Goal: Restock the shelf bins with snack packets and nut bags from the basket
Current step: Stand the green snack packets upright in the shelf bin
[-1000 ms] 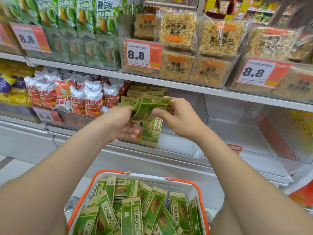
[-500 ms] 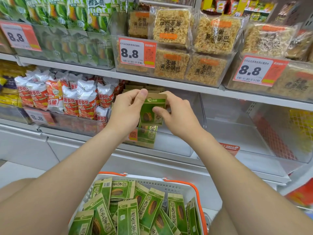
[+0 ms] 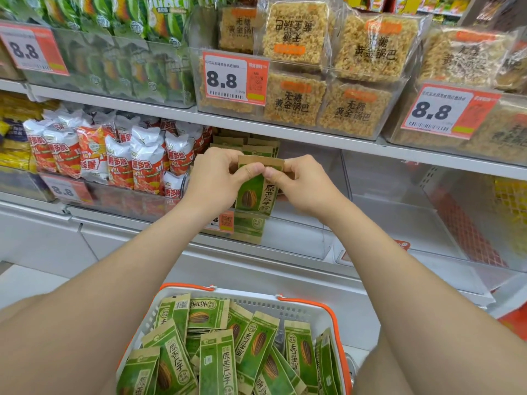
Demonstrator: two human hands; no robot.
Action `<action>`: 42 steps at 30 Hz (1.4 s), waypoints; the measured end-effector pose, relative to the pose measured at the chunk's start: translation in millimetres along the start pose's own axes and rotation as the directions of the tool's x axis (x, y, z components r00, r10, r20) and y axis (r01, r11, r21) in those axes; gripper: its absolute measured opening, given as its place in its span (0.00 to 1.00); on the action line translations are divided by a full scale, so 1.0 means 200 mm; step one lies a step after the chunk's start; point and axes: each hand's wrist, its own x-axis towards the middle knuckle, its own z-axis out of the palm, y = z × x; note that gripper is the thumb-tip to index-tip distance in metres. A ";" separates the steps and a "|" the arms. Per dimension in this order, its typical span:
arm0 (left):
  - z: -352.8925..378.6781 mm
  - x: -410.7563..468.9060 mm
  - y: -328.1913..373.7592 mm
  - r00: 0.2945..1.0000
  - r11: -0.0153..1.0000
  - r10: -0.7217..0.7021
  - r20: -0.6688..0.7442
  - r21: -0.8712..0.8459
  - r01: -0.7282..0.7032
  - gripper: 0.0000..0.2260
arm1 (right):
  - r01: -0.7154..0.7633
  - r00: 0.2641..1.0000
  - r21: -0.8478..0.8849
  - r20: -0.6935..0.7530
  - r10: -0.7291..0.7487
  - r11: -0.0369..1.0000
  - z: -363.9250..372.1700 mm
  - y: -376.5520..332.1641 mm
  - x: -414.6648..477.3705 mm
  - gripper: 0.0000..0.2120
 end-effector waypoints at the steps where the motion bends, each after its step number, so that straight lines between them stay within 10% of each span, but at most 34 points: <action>1: 0.01 0.01 -0.01 0.999 1.000 -0.010 -0.033 0.021 0.011 0.07 | -0.017 1.000 -0.015 0.025 0.017 1.000 0.01 0.01 0.01 0.19; 14: -0.08 -0.02 -0.13 1.000 0.855 -0.009 0.027 0.519 -0.007 0.17 | -0.301 0.947 -0.043 0.104 0.304 0.953 0.21 0.21 0.18 0.12; 20: -0.08 -0.02 -0.17 0.992 0.790 -0.076 0.096 0.613 0.001 0.25 | -0.505 0.860 0.021 0.097 0.501 0.863 0.27 0.18 0.22 0.44; 24: -0.08 -0.02 -0.20 0.993 0.772 -0.063 0.101 0.636 -0.016 0.25 | -0.583 0.793 -0.007 0.212 0.572 0.812 0.31 0.17 0.23 0.31; 32: -0.06 -0.02 -0.20 0.994 0.750 -0.035 0.107 0.660 -0.045 0.23 | -0.588 0.797 0.005 0.171 0.579 0.809 0.36 0.20 0.28 0.41; 38: -0.06 0.00 -0.22 0.995 0.747 -0.025 0.098 0.663 -0.047 0.22 | -0.415 0.908 -0.108 -0.120 0.402 0.903 0.38 0.15 0.30 0.51; 42: -0.05 0.01 -0.22 0.996 0.760 0.006 0.084 0.647 -0.060 0.26 | -0.434 0.900 -0.067 0.007 0.436 0.898 0.37 0.12 0.29 0.51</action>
